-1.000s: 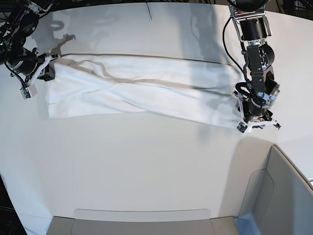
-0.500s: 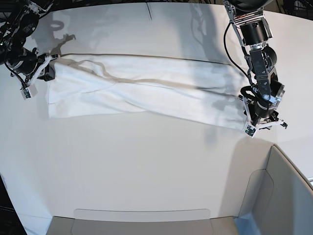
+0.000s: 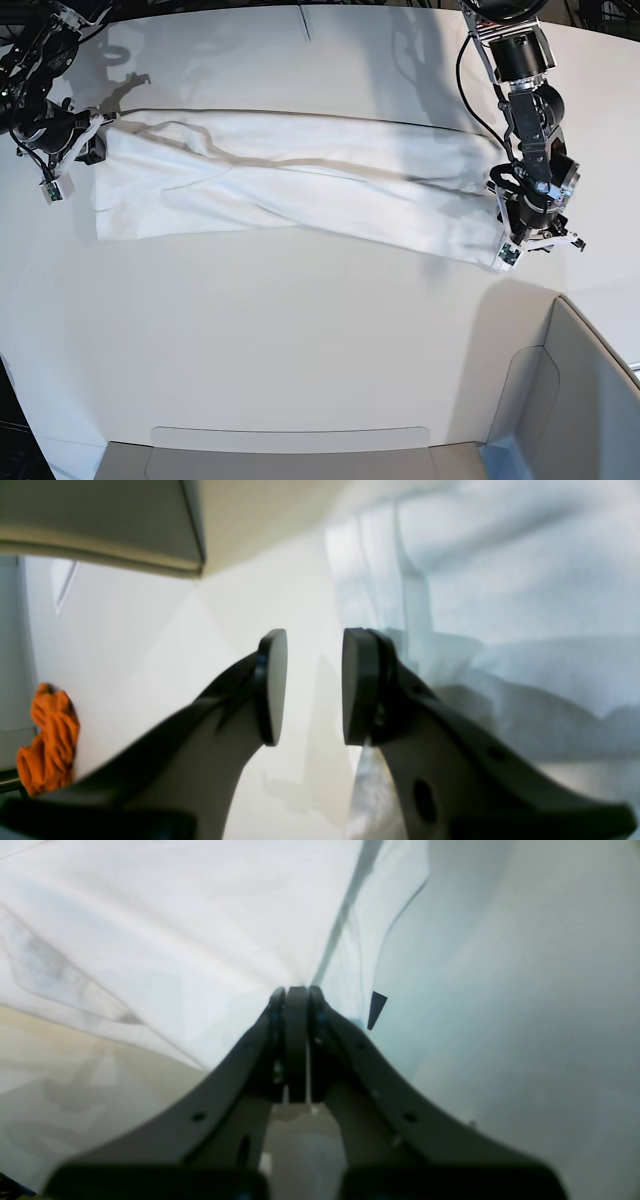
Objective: Layout the t-shirt on the table in an organized manner, then fold the t-shirt properly
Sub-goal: 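Hold both shirt ends and pull the strip taut between grippers, then drag the left-held shirt end away from the right gripper, straightening the strip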
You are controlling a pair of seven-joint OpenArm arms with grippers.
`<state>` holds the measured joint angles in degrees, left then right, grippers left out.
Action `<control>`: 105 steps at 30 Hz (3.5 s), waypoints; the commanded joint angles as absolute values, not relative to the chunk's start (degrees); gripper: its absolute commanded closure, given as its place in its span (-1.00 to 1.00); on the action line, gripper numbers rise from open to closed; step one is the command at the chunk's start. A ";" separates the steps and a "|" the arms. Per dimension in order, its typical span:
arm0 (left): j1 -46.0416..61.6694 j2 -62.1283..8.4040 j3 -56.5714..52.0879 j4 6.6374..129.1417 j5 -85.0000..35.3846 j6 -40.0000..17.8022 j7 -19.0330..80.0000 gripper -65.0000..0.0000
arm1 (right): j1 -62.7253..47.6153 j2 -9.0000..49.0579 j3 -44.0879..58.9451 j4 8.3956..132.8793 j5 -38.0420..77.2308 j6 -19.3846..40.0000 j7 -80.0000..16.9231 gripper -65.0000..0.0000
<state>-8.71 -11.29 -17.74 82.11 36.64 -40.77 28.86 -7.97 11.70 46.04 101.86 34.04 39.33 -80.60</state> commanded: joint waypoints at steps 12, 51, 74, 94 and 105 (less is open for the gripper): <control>-10.33 -8.75 -16.75 83.47 36.88 -40.00 28.09 0.45 | -7.08 12.44 46.20 102.73 34.24 40.00 -80.00 1.00; -11.03 -8.75 -29.41 73.71 36.88 -40.00 27.56 1.00 | -5.41 12.53 49.01 102.73 33.98 40.00 -80.00 1.00; -14.99 -7.60 -26.15 86.20 36.97 -40.00 28.09 1.00 | -5.49 12.53 43.56 102.73 33.98 40.00 -80.00 1.00; -14.29 -9.80 -26.59 69.49 36.70 -40.00 23.16 0.51 | -6.20 12.88 43.91 102.73 33.10 40.00 -80.00 1.00; -14.81 -7.87 -33.98 80.66 36.44 -40.00 22.64 0.51 | -6.29 12.53 43.47 102.73 30.73 40.00 -80.00 1.00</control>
<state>-13.30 -7.27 -34.20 79.22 36.88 -40.82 23.97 -6.83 11.55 43.27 101.84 30.59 39.33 -80.53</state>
